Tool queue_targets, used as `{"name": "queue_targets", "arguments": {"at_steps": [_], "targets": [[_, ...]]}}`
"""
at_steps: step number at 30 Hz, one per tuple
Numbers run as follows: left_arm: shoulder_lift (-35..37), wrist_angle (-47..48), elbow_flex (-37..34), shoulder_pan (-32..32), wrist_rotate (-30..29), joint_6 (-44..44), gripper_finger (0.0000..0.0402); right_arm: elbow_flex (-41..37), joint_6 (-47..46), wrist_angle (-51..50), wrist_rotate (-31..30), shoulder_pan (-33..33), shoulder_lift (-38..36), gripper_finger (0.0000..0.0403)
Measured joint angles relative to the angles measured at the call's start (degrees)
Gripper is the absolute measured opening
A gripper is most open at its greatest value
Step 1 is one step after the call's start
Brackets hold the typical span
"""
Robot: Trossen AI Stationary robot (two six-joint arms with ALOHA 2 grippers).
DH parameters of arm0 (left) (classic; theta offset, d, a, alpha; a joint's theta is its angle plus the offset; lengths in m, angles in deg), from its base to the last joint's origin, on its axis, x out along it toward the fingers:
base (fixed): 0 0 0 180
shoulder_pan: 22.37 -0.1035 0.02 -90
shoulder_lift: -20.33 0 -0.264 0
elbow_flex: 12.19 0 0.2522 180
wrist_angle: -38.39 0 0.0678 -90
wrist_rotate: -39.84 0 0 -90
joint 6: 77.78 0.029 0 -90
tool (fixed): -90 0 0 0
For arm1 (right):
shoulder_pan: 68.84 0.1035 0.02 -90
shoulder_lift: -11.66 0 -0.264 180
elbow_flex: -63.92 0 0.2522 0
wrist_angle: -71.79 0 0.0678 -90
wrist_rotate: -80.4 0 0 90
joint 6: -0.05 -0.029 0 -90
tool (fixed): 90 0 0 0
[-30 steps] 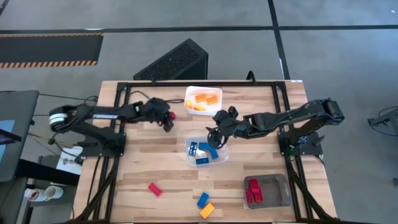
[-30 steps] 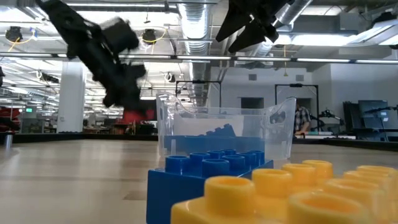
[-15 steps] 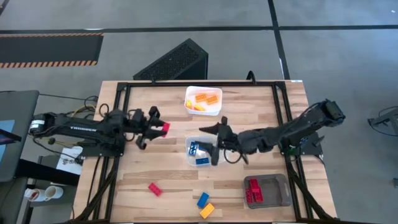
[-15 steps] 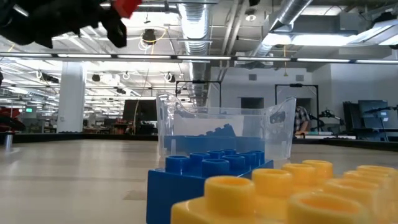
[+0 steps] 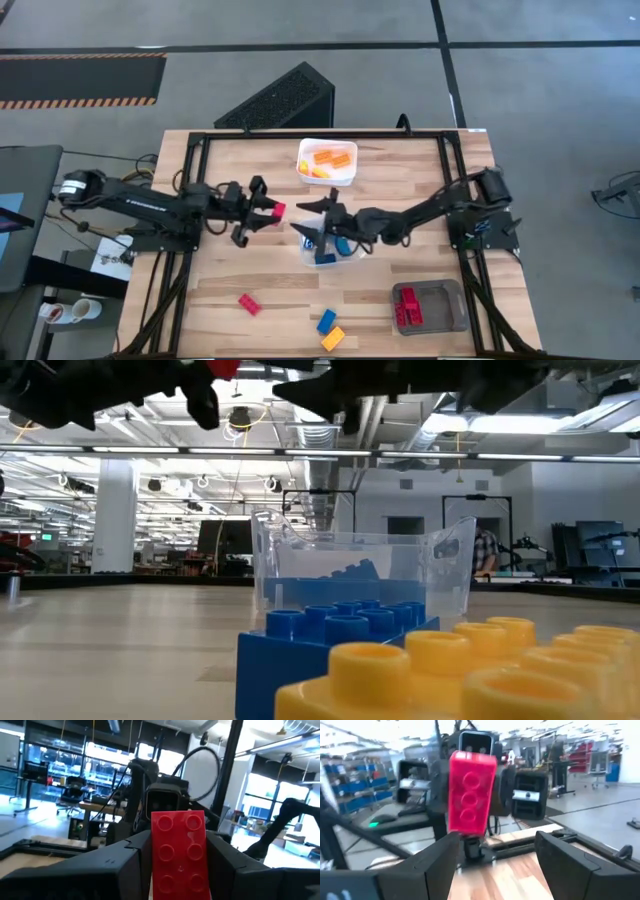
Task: Sort & place blocks by color
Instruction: Put the red game piece into the black bin
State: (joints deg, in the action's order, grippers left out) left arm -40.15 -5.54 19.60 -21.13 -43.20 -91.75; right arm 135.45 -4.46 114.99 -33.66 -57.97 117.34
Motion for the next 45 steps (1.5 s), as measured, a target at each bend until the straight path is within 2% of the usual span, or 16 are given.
{"name": "queue_targets", "arguments": {"at_steps": [6,10,13,18,22,28,34,45], "targets": [[-7.2,-0.8,3.5,0.0,1.1,-0.3,0.0103,3.7,0.0,-0.9,0.0,0.0,3.4,0.0282],[-9.9,-2.0,5.3,0.5,3.7,-0.5,0.0104,3.8,-0.8,-0.6,-0.1,0.5,3.3,0.0281],[-10.8,-3.9,5.6,1.5,2.9,-0.2,0.0112,3.8,-2.3,-1.2,1.0,0.4,2.8,0.0282],[-10.2,-2.4,5.6,1.5,2.6,1.3,0.0107,3.8,-2.7,-3.0,2.1,0.3,2.7,0.0282],[-7.7,4.4,5.4,0.6,2.6,2.8,0.0107,4.0,-4.9,-11.0,2.0,0.2,2.0,0.0282],[-3.1,11.6,5.7,0.2,-4.2,5.8,0.0108,3.9,-6.3,-16.3,2.3,0.3,2.0,0.0282],[-1.4,15.2,5.2,0.2,-4.9,6.9,0.0108,3.9,-6.9,-19.2,3.7,0.3,1.9,0.0282],[-1.5,12.9,5.3,1.9,-4.8,7.0,0.0108,3.9,-7.5,-11.7,3.1,-0.6,1.9,0.0282]]}}
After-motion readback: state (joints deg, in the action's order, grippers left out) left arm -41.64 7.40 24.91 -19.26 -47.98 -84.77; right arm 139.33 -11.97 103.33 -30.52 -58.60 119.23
